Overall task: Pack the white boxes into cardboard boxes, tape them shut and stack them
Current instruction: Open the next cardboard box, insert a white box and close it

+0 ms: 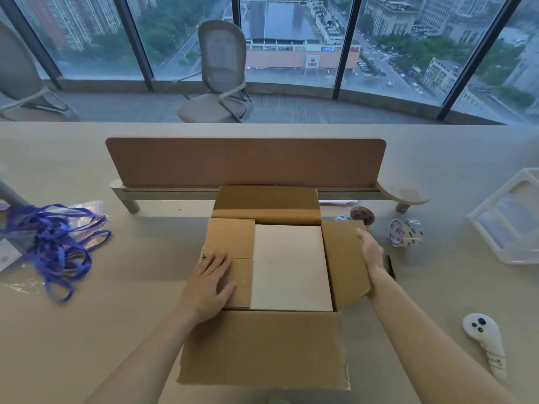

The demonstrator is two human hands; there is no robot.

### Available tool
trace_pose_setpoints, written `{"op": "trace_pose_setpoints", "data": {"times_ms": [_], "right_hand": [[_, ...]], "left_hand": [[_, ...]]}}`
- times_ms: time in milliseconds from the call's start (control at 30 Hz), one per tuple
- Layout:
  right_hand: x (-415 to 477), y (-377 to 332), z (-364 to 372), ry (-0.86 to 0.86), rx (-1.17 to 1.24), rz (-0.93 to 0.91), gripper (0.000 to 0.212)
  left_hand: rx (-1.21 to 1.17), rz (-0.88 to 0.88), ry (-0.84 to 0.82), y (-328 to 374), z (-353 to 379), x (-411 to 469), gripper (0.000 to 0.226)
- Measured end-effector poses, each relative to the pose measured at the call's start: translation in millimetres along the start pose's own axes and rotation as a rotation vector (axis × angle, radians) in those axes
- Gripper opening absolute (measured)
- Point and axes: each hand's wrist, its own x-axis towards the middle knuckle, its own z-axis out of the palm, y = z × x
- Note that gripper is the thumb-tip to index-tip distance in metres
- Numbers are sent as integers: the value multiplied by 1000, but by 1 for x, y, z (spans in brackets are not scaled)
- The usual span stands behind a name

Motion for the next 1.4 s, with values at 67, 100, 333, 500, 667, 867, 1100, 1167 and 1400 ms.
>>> {"op": "trace_pose_setpoints", "data": {"times_ms": [67,100,333,500,667,867,1100,1167,1400], "right_hand": [[-24,6,10,61,71,-185,59],[-34,12,12,46,52,-328,60],[-52,47,25,-562,-1123,-668,52],[-55,52,40,-412,-1313,-741,39],[-53,40,46,-375,-1305,-735,36],[-50,27,46,-352,-1375,-622,45],[-42,5,32,-230,-1008,-482,43],[-40,1,27,-215,-731,-341,37],[-40,4,19,-176,-312,-179,38]], "left_hand": [[10,2,-4,-1,0,1,73],[14,-1,-4,-1,0,2,73],[12,3,-7,-1,2,-3,75],[-27,33,-95,0,-9,-4,62],[2,50,-270,-14,-37,-17,77],[203,107,-485,-42,-38,-27,118],[-368,49,-400,-67,-53,-17,82],[-535,-9,-308,-70,-49,-16,49],[-644,-51,-135,-69,-30,-24,51]]}}
